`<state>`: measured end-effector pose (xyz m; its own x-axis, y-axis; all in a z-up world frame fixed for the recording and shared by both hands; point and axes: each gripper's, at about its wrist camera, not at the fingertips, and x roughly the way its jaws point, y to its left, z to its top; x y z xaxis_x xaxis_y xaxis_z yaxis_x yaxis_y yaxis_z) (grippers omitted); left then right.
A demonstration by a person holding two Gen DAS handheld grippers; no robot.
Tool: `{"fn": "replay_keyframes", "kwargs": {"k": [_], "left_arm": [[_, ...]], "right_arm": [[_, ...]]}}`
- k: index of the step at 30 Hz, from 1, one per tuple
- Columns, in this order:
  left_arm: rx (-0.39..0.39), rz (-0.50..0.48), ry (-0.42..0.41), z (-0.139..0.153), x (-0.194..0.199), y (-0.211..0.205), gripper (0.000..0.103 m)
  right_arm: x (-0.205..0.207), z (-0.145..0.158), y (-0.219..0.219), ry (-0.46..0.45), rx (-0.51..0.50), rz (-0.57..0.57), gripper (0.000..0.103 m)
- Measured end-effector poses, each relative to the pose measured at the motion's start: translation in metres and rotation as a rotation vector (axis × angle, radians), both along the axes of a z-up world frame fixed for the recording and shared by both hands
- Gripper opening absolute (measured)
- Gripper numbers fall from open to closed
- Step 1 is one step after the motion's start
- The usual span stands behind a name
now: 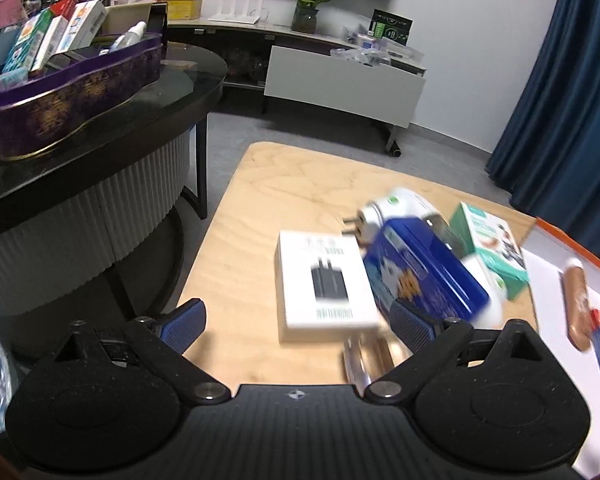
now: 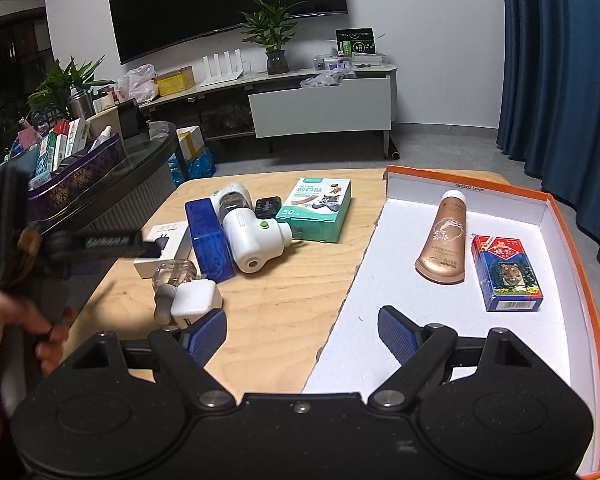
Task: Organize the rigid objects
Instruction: 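Grasp the white charger box with the left gripper while the right gripper grasps the blue box, then carry the charger box and blue box toward the tray with both grippers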
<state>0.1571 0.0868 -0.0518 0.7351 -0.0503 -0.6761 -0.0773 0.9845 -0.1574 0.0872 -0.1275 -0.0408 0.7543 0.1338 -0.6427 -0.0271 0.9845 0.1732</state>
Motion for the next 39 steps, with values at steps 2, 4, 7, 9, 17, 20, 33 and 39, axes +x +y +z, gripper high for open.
{"fn": "replay_keyframes", "kwargs": {"k": [2,4,7,9,17,20,33,39], "left_arm": [[0.011,-0.02,0.02,-0.003,0.013,-0.003,0.101],[0.021,-0.045,0.045,-0.008,0.024,-0.007,0.1],[0.033,-0.072,0.064,-0.015,0.035,-0.011,0.089],[0.041,-0.079,0.041,-0.016,0.037,-0.008,0.072],[0.008,-0.108,-0.015,-0.009,0.02,0.01,0.061],[-0.015,-0.107,-0.049,0.002,0.004,0.017,0.059],[-0.059,-0.071,-0.07,-0.003,-0.016,0.038,0.059],[-0.081,-0.074,-0.082,0.002,-0.017,0.038,0.059]], "right_arm": [[0.003,-0.001,0.002,0.003,-0.005,0.011,0.097],[0.007,-0.002,0.005,0.007,-0.015,0.021,0.097],[0.012,-0.003,0.008,0.009,-0.021,0.039,0.097],[0.017,-0.003,0.01,0.011,-0.028,0.056,0.097],[0.056,0.002,0.032,-0.017,0.005,0.183,0.097],[0.08,0.005,0.051,-0.036,0.002,0.264,0.097],[0.173,-0.025,0.113,0.036,-0.136,0.417,0.069],[0.187,-0.049,0.128,0.093,-0.185,0.399,0.041]]}}
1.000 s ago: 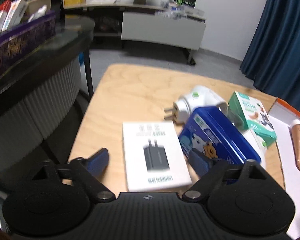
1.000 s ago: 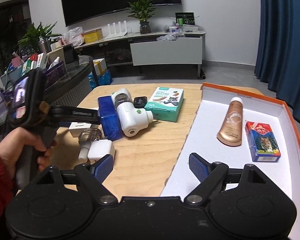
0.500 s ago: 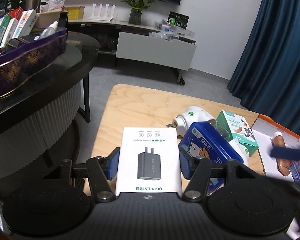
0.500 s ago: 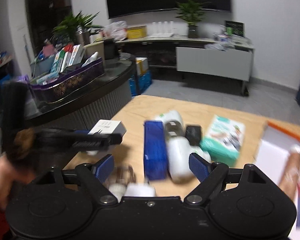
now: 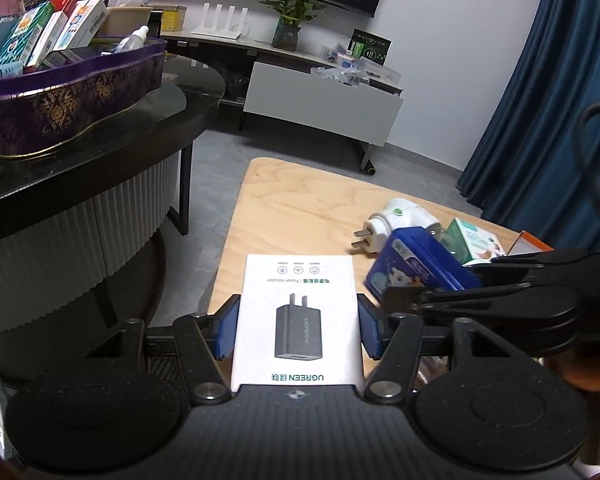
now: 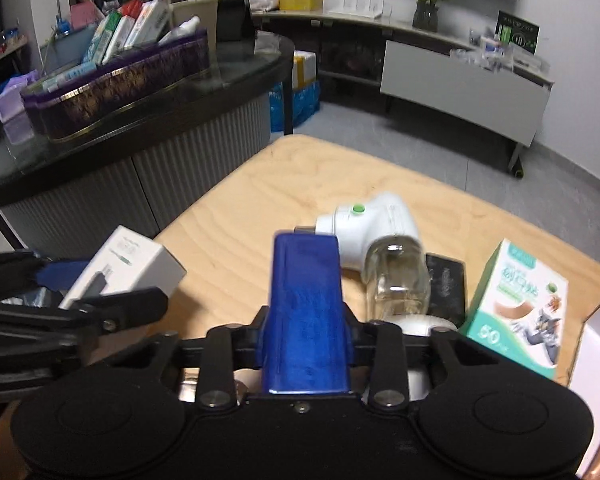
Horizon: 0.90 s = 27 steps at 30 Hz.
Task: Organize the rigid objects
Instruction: 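Carry the charger box and blue box toward the tray with both grippers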
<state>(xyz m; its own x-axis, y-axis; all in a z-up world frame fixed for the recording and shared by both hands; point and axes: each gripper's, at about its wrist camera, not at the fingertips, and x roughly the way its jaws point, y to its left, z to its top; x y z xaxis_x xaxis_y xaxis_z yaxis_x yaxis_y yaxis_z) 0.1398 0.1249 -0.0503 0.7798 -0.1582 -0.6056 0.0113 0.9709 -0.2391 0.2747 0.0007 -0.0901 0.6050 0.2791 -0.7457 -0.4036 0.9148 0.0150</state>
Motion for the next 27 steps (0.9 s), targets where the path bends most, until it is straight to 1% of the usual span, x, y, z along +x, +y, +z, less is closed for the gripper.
{"fn": "replay_keyframes", "kwargs": {"k": [2,7,11,16,17,20,24,27], "left_arm": [[0.0,-0.004,-0.006,0.002,-0.002,-0.003,0.059],[-0.015,-0.01,-0.032,0.014,-0.012,-0.01,0.059],[-0.008,-0.046,-0.067,0.032,-0.023,-0.027,0.059],[0.0,-0.126,-0.107,0.051,-0.04,-0.068,0.059],[-0.003,-0.147,-0.11,0.054,-0.043,-0.079,0.059],[-0.001,-0.21,-0.12,0.059,-0.052,-0.112,0.059],[0.011,-0.297,-0.136,0.067,-0.062,-0.158,0.059],[0.03,-0.352,-0.149,0.071,-0.069,-0.185,0.059]], "right_arm": [[0.0,0.003,-0.001,0.008,0.02,-0.027,0.04],[-0.025,0.032,-0.021,-0.08,0.083,-0.081,0.04],[-0.055,0.059,-0.053,-0.121,0.113,-0.146,0.04],[-0.109,0.085,-0.105,-0.169,0.148,-0.284,0.04],[-0.12,0.089,-0.114,-0.181,0.139,-0.311,0.04],[-0.154,0.095,-0.134,-0.23,0.072,-0.4,0.04],[-0.19,0.101,-0.165,-0.259,0.067,-0.501,0.04],[-0.212,0.104,-0.182,-0.287,0.048,-0.57,0.04]]}}
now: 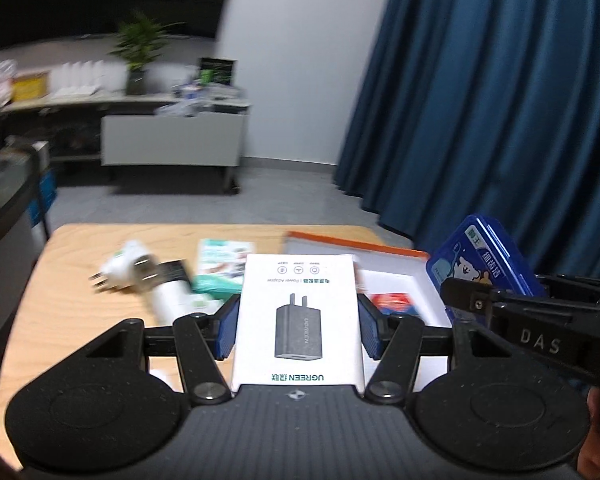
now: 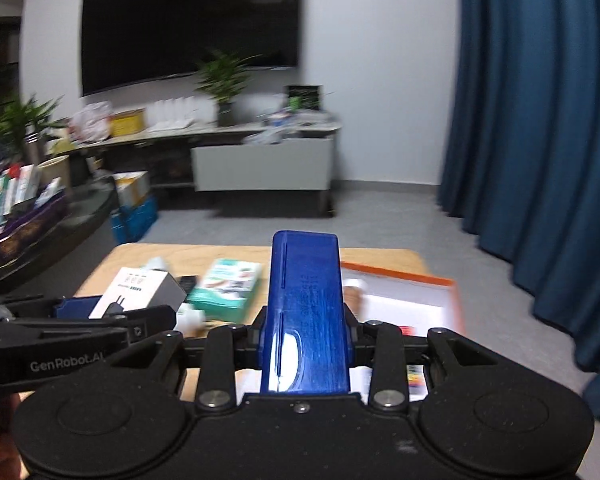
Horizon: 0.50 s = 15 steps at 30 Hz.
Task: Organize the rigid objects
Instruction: 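Carry the charger box and blue box toward the tray with both grippers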
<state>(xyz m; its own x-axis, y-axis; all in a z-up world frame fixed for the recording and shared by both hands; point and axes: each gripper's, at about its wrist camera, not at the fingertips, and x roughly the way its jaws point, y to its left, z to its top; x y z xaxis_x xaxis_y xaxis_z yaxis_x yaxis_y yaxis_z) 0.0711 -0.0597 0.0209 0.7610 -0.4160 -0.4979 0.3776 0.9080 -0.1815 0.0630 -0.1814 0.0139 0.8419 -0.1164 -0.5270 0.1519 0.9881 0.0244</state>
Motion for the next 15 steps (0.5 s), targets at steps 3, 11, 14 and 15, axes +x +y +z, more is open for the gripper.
{"fn": "replay_keyframes", "kwargs": {"k": [3,11,14,15], "left_arm": [[0.006,-0.029,-0.008,0.0,-0.005,-0.012,0.059],[0.028,-0.046,-0.012,-0.004,-0.02,-0.028,0.059],[0.032,-0.046,-0.013,-0.003,-0.024,-0.027,0.059],[0.033,-0.045,-0.017,-0.004,-0.025,-0.025,0.059]], "right_arm": [[-0.017,0.0,-0.016,-0.013,0.023,-0.051,0.04],[-0.04,-0.001,-0.028,-0.039,0.046,-0.09,0.04],[-0.045,-0.002,-0.029,-0.044,0.06,-0.086,0.04],[-0.045,-0.001,-0.03,-0.046,0.063,-0.086,0.04]]}}
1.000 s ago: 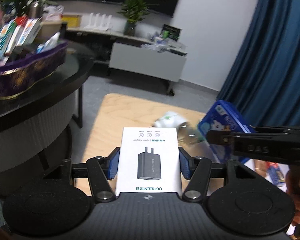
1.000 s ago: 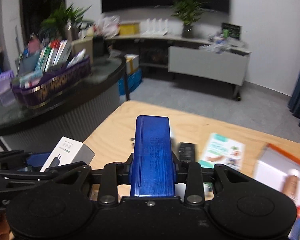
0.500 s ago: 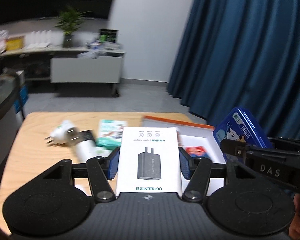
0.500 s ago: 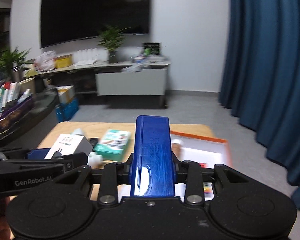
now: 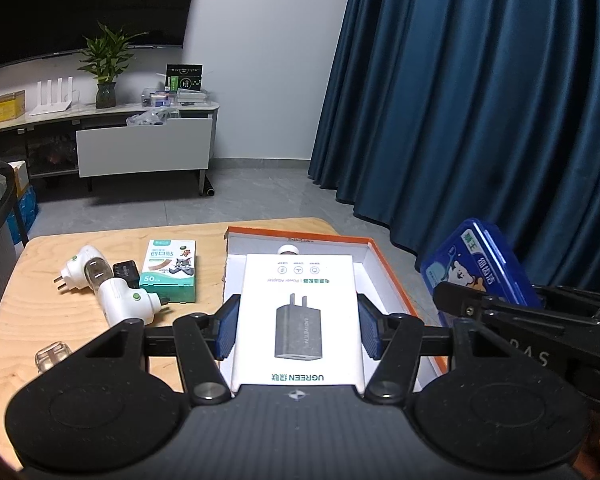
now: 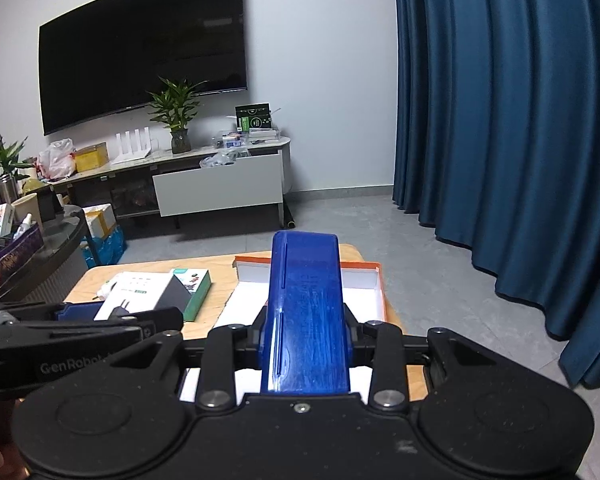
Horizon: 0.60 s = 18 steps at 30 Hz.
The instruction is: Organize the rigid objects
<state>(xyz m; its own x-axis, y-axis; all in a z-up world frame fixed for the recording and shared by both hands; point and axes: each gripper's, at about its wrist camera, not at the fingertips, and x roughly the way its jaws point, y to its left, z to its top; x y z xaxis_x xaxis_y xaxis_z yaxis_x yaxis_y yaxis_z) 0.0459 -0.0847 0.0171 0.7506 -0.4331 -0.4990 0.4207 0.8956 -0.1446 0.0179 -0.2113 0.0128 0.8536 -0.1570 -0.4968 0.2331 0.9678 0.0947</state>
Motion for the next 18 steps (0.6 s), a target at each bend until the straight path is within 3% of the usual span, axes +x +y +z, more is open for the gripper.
{"fn": "replay_keyframes", "kwargs": {"k": [18], "left_arm": [[-0.03,0.008,-0.037,0.005,-0.018,-0.002,0.059]], "right_arm": [[-0.02,0.011,-0.003,-0.032,-0.003,0.022,0.04]]}}
